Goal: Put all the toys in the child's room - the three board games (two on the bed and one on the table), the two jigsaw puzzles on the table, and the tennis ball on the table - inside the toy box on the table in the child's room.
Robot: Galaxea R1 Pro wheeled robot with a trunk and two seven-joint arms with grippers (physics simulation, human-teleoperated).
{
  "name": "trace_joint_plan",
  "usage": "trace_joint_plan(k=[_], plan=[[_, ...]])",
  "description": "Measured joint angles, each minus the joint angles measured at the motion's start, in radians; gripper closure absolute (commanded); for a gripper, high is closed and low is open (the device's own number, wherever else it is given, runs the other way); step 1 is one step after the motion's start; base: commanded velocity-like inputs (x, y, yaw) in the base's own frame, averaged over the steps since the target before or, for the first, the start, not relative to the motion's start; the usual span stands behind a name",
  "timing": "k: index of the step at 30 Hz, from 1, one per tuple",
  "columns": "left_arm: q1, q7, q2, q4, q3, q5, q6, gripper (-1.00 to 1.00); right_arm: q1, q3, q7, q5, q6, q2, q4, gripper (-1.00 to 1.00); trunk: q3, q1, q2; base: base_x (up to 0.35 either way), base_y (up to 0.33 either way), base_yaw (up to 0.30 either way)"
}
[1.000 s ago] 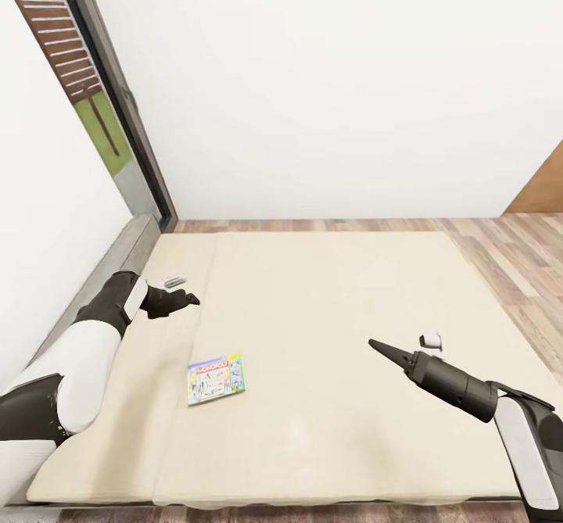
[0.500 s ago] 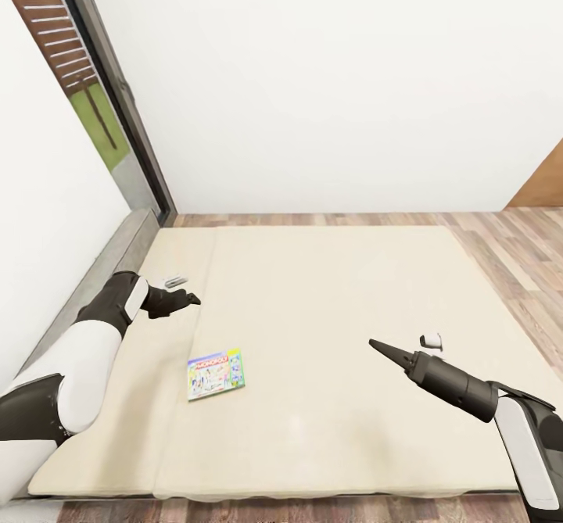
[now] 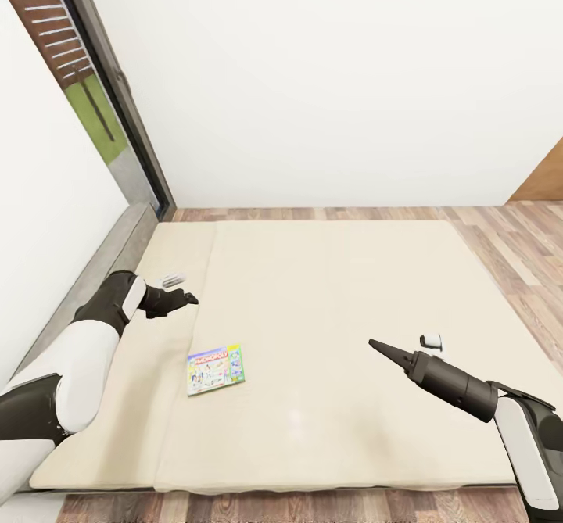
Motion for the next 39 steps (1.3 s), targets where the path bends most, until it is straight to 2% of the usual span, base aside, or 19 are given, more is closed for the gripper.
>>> trace_joint_plan(k=[17,24,39], plan=[[-0.001,0.001,-0.002,-0.001,-0.001,-0.001,0.011,-1.00,0.000,-0.002,0.001,-0.001,0.000,-0.001,-0.007,-1.00,-0.028,0.000,0.000,0.000,0.000,0.000],[-0.039,0.002,-0.001,-0.001,-0.002,0.000,0.054,-1.00,0.000,-0.002,0.001,-0.001,0.000,-0.001,-0.008,-1.00,-0.040,0.000,0.000,0.000,0.000,0.000],[-0.054,0.010,-0.002,0.005,-0.003,-0.009,0.059,-1.00,0.000,-0.003,0.001,-0.001,0.000,-0.001,-0.009,-1.00,-0.064,0.000,0.000,0.000,0.000,0.000]])
